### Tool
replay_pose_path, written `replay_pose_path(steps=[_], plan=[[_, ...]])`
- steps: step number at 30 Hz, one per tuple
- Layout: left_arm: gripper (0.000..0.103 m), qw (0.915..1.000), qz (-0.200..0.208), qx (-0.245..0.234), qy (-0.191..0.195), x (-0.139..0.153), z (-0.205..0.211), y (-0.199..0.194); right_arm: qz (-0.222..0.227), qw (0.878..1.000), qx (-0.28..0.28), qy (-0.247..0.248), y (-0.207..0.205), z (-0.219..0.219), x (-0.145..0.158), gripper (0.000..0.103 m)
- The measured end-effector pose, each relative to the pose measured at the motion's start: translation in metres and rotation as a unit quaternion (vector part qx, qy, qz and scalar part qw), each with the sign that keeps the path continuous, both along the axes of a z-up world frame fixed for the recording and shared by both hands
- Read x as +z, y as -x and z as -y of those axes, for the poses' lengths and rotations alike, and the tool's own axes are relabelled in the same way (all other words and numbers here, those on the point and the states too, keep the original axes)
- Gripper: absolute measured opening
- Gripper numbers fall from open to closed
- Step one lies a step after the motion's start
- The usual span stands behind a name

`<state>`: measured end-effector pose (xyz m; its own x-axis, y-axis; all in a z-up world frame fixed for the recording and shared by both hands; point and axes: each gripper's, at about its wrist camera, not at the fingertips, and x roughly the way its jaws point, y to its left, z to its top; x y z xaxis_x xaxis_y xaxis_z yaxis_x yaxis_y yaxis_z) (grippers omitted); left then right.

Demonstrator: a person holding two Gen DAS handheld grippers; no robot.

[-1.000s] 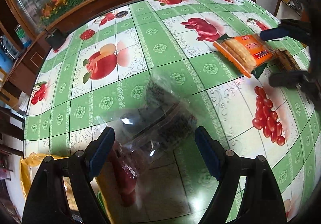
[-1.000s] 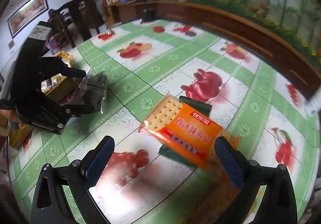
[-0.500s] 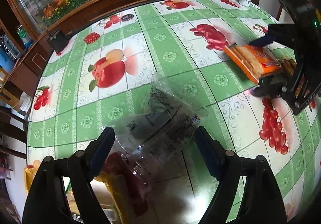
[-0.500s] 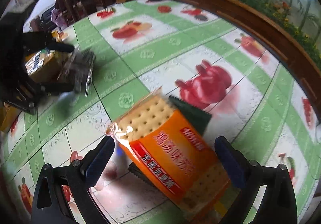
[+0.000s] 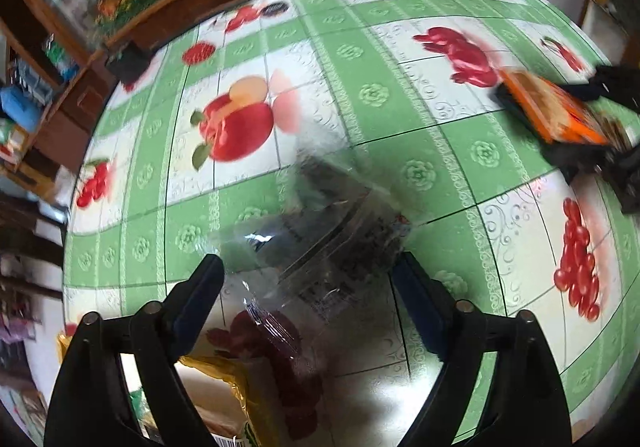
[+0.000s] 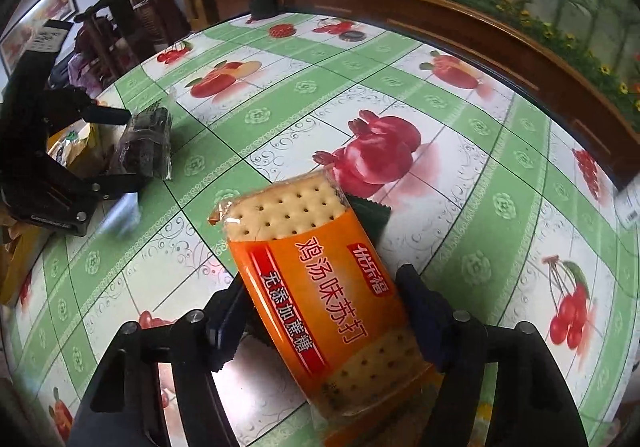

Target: Organize snacks

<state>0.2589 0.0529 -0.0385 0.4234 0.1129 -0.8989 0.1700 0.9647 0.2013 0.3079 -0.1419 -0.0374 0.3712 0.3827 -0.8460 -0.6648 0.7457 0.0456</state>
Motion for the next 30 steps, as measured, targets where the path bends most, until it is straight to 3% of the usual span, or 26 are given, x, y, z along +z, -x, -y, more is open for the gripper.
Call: replay_pose_path(steps=[7, 10, 12, 14, 17, 30], plan=[[0.087, 0.9958, -0.019, 0.050, 0.075, -0.004, -0.019, -0.006, 0.000, 0.999, -0.029, -0.030, 0.025, 0.006, 0.014, 0.068], [0.069, 0.9955, -0.013, 0.045, 0.082, 0.001, -0.012, 0.000, 0.001, 0.998, -0.037, -0.041, 0.040, 0.010, 0.021, 0.065], [0.065, 0.9961, -0.011, 0.045, 0.075, 0.002, -0.006, 0.003, 0.003, 0.998, -0.044, -0.043, 0.049, 0.013, 0.025, 0.065], [0.048, 0.9954, -0.009, 0.037, 0.087, 0.003, -0.001, 0.008, 0.003, 0.998, -0.050, -0.044, 0.056, 0.017, 0.027, 0.065], [0.047, 0.9967, -0.005, 0.024, 0.078, 0.003, 0.011, 0.019, 0.002, 0.997, -0.059, -0.047, 0.066, 0.025, 0.030, 0.065], [0.045, 0.9902, 0.013, -0.010, 0.139, 0.002, 0.050, 0.122, -0.012, 0.991, -0.101, -0.087, 0.137, 0.044, 0.028, 0.065]])
